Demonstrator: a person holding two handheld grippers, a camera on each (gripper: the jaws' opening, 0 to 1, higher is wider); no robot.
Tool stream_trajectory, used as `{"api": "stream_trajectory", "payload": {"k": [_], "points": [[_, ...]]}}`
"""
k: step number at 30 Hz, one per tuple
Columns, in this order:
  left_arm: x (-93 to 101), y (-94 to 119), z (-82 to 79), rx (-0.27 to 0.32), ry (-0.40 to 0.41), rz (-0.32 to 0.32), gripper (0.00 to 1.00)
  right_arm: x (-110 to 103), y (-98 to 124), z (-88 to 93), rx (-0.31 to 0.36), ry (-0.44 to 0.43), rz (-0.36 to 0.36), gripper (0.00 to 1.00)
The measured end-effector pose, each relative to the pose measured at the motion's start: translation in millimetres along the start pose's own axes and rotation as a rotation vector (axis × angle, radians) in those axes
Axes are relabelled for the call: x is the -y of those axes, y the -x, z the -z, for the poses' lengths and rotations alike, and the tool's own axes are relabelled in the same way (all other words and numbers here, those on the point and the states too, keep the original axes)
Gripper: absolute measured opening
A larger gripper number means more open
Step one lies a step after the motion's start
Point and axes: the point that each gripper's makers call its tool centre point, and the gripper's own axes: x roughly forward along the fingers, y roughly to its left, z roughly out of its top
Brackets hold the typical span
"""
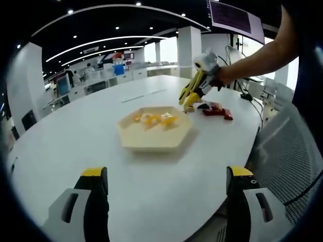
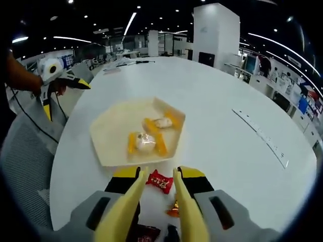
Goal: Place the target food into the container with the food tongs after gripping and lifting it, then release it inside without dropping or visibly crushing the food.
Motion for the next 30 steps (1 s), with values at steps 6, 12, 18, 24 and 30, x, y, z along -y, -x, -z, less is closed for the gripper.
{"api": "stream_trajectory", "payload": {"k": [6,12,18,24,30], "points": [[-0.6,0.1,0.3,-0.001,0.002,-0.001,0.94,1.9,-6.9,7.1,-0.009,-0.018,0.014,0.29],[-2.1,1.0,-1.0,0.005,0.005,-0.008,0.92,1.7,-10.4,14.4,-0.012,-0.041,0.027,0.29],[-1.3,0.9,-0.7,0.002,0.005,-0.006,0.92,0.9,-15.8,20.2,-0.063,-0.032,0.032,0.27],[-1.7,0.6,-0.6,0.003,0.006,-0.006,0.92,0.6,-16.3,22.2,-0.1,-0.044,0.049,0.21],[-1.7,0.5,-0.3,0.003,0.004,-0.004,0.92,2.1,-15.5,22.4,-0.12,-0.091,0.055,0.18]]}}
